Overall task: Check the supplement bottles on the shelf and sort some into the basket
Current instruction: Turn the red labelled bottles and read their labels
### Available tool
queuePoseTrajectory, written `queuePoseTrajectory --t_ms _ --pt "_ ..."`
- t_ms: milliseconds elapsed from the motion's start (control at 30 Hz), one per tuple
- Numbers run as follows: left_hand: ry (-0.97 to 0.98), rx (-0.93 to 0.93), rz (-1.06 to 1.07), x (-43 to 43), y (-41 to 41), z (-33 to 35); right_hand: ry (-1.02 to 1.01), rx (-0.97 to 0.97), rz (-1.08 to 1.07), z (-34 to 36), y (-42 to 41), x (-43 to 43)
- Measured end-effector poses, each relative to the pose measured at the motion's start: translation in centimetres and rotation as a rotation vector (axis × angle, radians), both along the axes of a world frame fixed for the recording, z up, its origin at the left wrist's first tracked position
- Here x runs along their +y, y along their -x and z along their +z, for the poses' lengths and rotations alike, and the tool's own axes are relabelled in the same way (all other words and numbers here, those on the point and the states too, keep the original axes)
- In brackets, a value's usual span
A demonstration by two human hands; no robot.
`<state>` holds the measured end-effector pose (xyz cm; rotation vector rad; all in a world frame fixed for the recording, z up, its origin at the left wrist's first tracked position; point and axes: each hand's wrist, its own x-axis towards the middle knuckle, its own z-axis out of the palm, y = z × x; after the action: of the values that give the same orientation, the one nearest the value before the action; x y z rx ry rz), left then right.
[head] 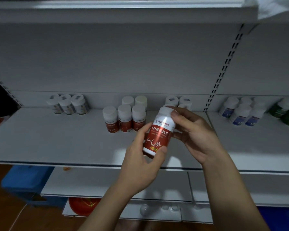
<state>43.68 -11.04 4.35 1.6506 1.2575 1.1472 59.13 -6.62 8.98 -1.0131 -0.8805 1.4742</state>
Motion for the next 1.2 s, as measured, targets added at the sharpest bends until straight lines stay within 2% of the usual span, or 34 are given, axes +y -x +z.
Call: queuePoseTrajectory --t_ms 233,400,800,1000,1200 --pt "0.004 0.042 -0.033 0.1 0.3 -0.4 -0.011 0.042 0.012 -0.2 -0.2 0.0" --pt "0.024 0.147 -0.074 0.3 0.7 -0.9 -0.035 0.031 0.012 -0.3 0.1 0.2" --pt "-0.018 0.197 0.049 0.7 0.3 -0.3 -0.004 0.022 -0.041 -0.5 0.8 0.9" --pt "-0.03 0.061 0.059 0.6 0.7 -0.2 -0.045 0.055 -0.048 -0.1 1.1 1.5" --pt "0.005 -0.045 0.016 0.3 1.0 -0.3 -0.065 0.102 0.079 -0.2 1.3 1.7"
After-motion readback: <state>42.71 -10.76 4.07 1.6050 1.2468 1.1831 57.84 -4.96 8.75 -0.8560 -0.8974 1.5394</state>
